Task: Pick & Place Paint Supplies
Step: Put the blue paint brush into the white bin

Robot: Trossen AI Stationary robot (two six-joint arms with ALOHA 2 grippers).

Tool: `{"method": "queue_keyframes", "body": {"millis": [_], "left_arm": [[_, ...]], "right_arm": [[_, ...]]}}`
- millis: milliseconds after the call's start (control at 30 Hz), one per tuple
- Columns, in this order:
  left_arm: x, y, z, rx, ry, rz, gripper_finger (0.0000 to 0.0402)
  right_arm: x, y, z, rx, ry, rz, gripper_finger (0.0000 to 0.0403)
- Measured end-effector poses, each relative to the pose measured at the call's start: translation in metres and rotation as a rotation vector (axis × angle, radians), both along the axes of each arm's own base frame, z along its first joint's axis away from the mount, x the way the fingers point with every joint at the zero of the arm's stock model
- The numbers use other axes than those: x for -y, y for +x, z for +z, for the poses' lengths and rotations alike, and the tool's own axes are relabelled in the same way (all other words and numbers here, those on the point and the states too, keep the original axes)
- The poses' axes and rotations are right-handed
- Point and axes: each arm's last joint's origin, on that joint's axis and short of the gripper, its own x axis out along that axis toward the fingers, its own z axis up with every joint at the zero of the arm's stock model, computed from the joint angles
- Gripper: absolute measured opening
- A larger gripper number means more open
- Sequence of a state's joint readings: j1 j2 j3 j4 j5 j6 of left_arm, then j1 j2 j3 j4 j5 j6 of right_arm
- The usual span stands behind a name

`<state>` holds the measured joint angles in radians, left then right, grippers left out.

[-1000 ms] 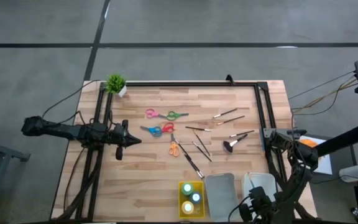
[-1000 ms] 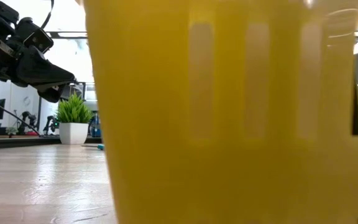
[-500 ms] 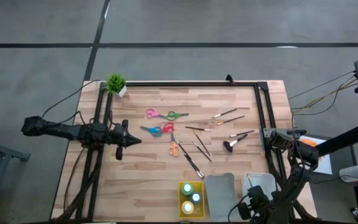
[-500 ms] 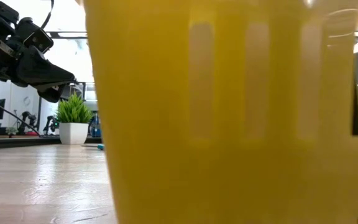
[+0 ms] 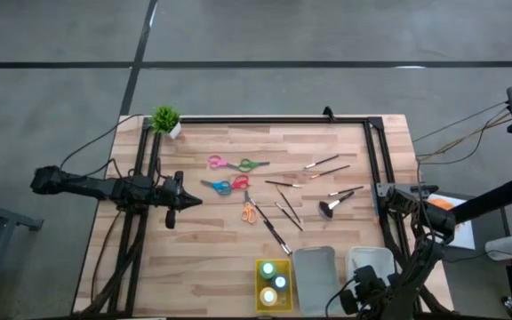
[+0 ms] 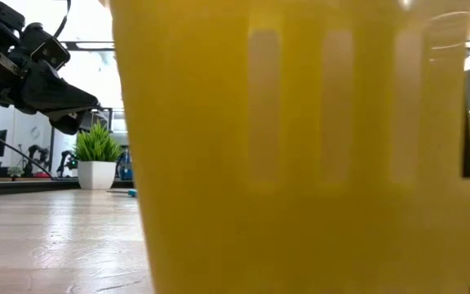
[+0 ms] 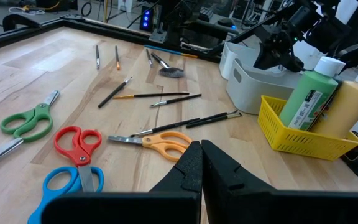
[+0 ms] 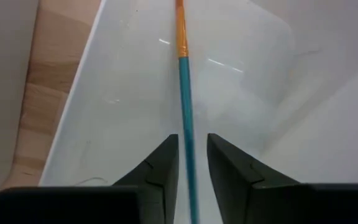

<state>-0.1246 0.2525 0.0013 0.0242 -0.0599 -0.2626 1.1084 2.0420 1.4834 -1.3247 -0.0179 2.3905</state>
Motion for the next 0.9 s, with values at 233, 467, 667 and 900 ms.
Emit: {"method": "queue_keyframes", "body": {"millis": [233, 467, 667, 900], "left_arm": [[0.0, 0.0, 0.0, -0.001, 0.0, -0.001, 0.0], [0.0, 0.0, 0.0, 0.0, 0.0, 0.0, 0.0], [0.0, 0.0, 0.0, 0.0, 0.0, 0.0, 0.0], [0.0, 0.0, 0.0, -0.001, 0.0, -0.001, 0.0]], "right_arm": [[0.001, 0.0, 0.002, 0.005, 0.003, 0.0, 0.009], [0.002, 0.002, 0.03, 0.066, 0.042, 0.007, 0.009], [0.024, 0.0, 0.068, 0.135, 0.029, 0.011, 0.009], [0.064, 0.005, 0.101, 0.138, 0.003, -0.035, 0.009]]}}
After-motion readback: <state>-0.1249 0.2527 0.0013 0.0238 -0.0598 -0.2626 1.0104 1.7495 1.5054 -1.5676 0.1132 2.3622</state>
